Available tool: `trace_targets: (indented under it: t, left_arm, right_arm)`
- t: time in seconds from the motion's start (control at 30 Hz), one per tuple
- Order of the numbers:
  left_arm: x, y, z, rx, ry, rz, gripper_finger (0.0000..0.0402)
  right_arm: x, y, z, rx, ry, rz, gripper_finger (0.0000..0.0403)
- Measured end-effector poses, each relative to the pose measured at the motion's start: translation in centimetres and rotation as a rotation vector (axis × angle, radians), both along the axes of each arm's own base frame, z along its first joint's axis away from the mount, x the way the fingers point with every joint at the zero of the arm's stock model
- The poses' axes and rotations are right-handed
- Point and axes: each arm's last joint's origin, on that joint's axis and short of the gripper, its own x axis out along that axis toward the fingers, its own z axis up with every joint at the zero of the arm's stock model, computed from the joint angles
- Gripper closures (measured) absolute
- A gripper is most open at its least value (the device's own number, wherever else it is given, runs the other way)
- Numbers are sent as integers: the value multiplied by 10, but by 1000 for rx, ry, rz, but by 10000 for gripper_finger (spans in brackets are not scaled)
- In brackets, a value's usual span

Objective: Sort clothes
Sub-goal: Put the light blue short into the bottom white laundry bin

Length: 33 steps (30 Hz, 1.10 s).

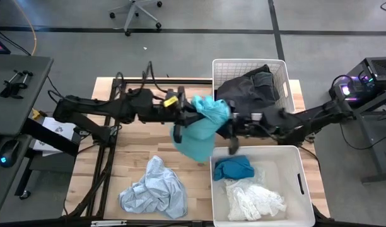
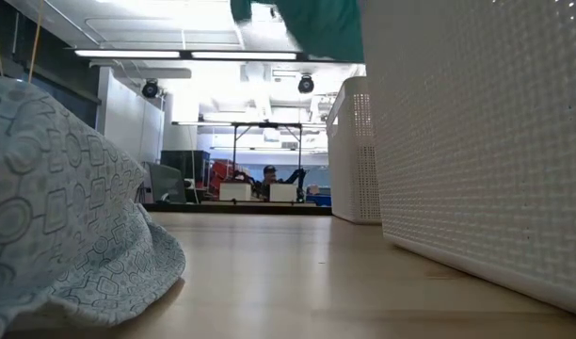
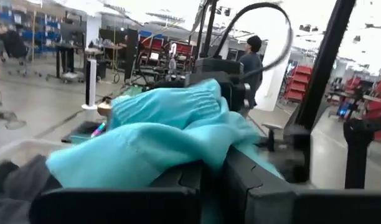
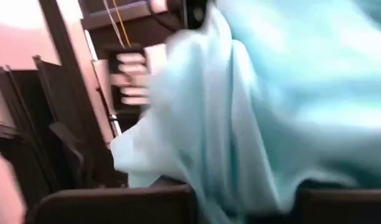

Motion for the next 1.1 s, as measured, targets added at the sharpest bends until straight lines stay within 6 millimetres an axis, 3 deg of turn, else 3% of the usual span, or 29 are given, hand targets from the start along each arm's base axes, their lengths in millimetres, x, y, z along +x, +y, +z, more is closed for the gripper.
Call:
trace_targets:
  t: [0.17,0.3,0.43,0.57,0.73,0.87,1.1]
  left_arm:
    - [-24,0,12,70,31,68,339]
    - [-35,4,12,79,94,128,316]
    - [-34,7,8,87,138,162,308]
    - [-26,8,1,82,165,170,308]
    - [-20,7,-5,78,183,170,307]
    - [-18,7,-6,80,186,169,307]
    - [-19,7,-6,88,190,170,307]
  right_arm:
    - [-41,23,18,29,1,132,395]
    - [-79,45,21,192,107,312,397]
    - [-112,67,8,372,323,379,398]
    - [-132,81,-17,560,596,353,398]
    - [-143,91,-63,673,1057,158,398]
    - [-142,102,-97,626,1425,14,398]
    - [-122,131,-147,469,1669,-104,378]
